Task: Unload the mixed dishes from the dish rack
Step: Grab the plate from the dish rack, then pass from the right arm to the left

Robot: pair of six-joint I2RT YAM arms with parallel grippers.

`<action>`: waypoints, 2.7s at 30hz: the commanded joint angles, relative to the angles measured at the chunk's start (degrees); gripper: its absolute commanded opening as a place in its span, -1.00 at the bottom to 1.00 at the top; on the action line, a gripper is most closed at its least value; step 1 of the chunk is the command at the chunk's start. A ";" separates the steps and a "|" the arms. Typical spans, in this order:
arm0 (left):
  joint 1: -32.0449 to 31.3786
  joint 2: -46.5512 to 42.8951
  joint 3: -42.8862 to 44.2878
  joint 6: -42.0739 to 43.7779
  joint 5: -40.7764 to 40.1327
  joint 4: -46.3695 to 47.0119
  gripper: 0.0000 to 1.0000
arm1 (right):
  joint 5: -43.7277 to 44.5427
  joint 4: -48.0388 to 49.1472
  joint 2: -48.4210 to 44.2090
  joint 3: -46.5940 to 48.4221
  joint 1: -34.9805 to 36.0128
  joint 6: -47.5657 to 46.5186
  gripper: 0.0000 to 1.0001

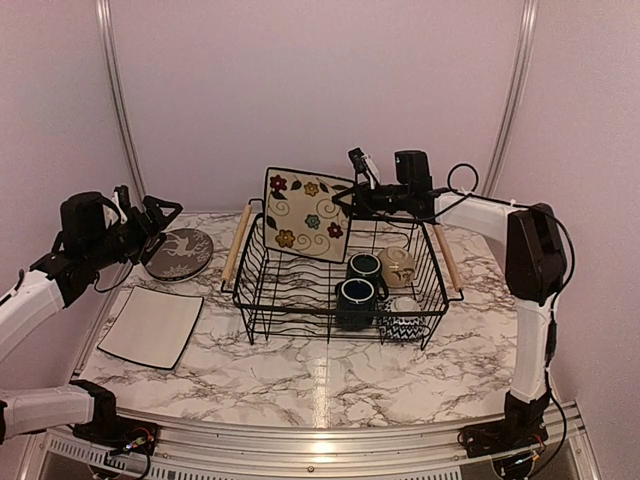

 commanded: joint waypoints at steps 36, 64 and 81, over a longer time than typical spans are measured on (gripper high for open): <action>-18.67 28.01 12.29 -18.70 9.49 40.08 0.83 | 3.39 68.39 -16.49 -22.04 -0.90 78.05 -1.00; -24.22 35.55 12.27 -19.18 -0.14 48.07 -0.15 | 15.48 71.98 -18.76 -31.05 4.86 77.75 -1.00; -24.68 35.48 14.11 -18.48 -0.91 44.85 -0.72 | 15.37 68.61 -20.71 -31.85 5.59 72.84 -1.00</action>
